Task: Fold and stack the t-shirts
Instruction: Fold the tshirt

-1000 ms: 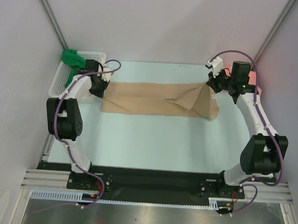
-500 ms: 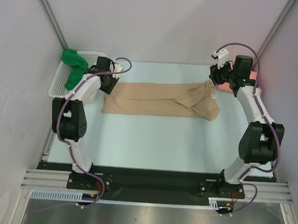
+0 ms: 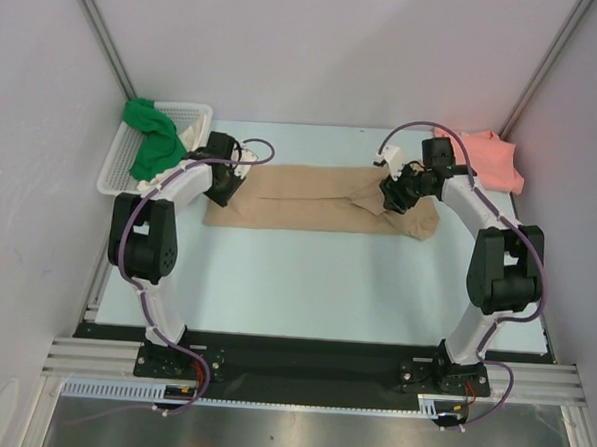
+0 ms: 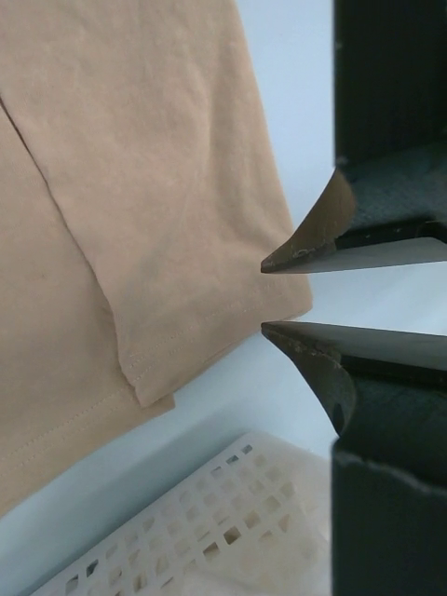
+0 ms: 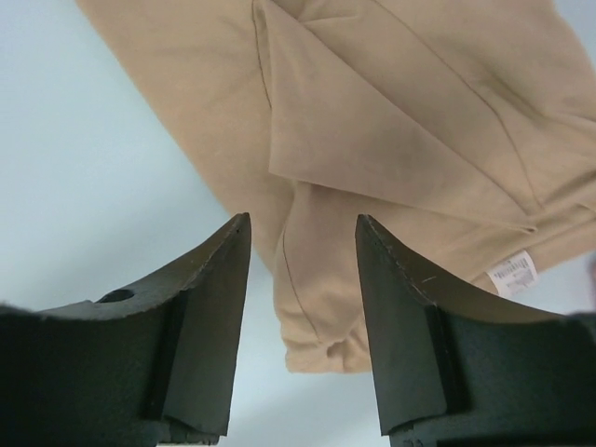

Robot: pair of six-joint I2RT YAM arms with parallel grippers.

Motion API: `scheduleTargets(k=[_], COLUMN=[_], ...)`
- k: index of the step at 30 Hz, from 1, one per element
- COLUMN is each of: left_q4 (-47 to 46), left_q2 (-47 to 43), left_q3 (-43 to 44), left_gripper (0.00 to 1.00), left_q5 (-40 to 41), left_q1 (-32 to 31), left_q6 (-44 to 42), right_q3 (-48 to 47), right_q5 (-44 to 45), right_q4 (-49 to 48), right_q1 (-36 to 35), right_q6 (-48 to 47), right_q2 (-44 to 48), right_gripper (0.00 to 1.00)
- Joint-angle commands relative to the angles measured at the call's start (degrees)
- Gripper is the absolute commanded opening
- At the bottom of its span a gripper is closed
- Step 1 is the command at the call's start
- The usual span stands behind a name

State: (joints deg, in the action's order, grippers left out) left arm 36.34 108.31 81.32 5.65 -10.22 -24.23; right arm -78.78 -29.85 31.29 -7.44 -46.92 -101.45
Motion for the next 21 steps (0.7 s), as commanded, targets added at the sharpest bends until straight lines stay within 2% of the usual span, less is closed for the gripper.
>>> scheduleTargets(k=[1, 3, 10, 11, 21], left_q4=[-1.5, -1.7, -2.3, -2.5, -2.4], left_q2=[2.0, 3.1, 5.4, 5.4, 6.3], left_q3=[0.3, -0.2, -2.2, -2.5, -2.0], left_gripper=[0.32, 0.31, 0.28, 0.28, 0.28], left_q5=[1.1, 1.6, 1.6, 1.6, 2.4], left_q1=[0.7, 1.0, 3.2, 3.2, 3.2], left_q6=[-2.0, -2.1, -0.6, -0.6, -0.6], right_q3=[-4.3, -5.9, -10.0, -10.4, -14.1], right_q5=[-0.3, -0.2, 1.0, 1.4, 3.5], right_q4=[2.5, 3.3, 3.5, 3.9, 5.9], right_q1=[-0.8, -1.2, -1.9, -2.0, -2.4], right_q6=[-2.7, -3.1, -3.3, -3.5, -6.3], right_q2=[-2.9, -5.2, -10.7, -11.2, -16.3], right_gripper=[0.54, 0.61, 0.63, 0.66, 0.73])
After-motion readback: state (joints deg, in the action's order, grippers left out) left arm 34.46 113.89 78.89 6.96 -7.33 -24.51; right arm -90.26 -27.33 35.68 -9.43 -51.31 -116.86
